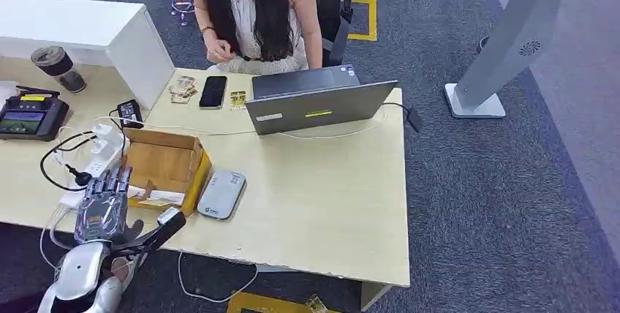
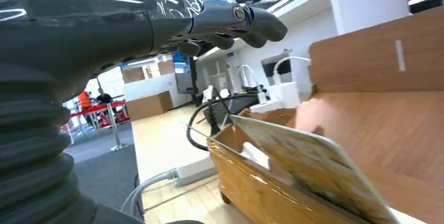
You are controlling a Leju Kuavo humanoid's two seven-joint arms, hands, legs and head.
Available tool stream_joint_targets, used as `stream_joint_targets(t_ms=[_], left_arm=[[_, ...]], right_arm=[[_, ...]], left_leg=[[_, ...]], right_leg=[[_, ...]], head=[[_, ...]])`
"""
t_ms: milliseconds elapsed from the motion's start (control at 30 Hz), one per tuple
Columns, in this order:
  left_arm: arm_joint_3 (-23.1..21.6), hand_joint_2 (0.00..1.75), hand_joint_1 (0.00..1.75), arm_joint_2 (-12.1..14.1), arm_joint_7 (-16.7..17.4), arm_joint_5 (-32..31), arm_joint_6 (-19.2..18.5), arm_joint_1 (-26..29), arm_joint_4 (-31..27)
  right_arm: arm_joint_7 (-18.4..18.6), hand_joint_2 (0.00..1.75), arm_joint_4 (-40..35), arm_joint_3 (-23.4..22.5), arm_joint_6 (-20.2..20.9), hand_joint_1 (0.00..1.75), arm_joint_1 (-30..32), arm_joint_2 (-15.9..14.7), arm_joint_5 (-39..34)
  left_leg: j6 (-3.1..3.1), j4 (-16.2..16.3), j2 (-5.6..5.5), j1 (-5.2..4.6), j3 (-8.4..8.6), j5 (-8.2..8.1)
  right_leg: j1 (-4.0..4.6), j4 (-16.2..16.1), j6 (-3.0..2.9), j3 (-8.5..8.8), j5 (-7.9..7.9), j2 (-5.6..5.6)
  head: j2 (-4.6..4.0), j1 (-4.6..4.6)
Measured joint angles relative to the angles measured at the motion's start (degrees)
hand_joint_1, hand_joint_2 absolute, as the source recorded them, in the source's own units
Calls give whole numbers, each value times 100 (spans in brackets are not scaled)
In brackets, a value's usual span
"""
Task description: Pass the card to the sensor for recognition and then transmit it.
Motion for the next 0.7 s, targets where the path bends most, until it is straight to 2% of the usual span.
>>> stream_joint_targets(t_ms=[433, 700], left_arm=[[-134, 175, 0, -7, 37, -53, 77, -185, 282], [-247, 175, 0, -9, -63, -59, 175, -267, 409]], right_arm=[[0, 0, 0, 0, 0, 0, -2, 0, 62], [-20, 0, 0, 0, 0, 0, -2, 2, 71]], left_leg=[[0, 0, 0, 0, 0, 0], [0, 0, 0, 0, 0, 0]], right_leg=[[0, 0, 0, -1, 0, 1], [0, 0, 0, -1, 0, 1]], head=[[0, 0], [0, 0]])
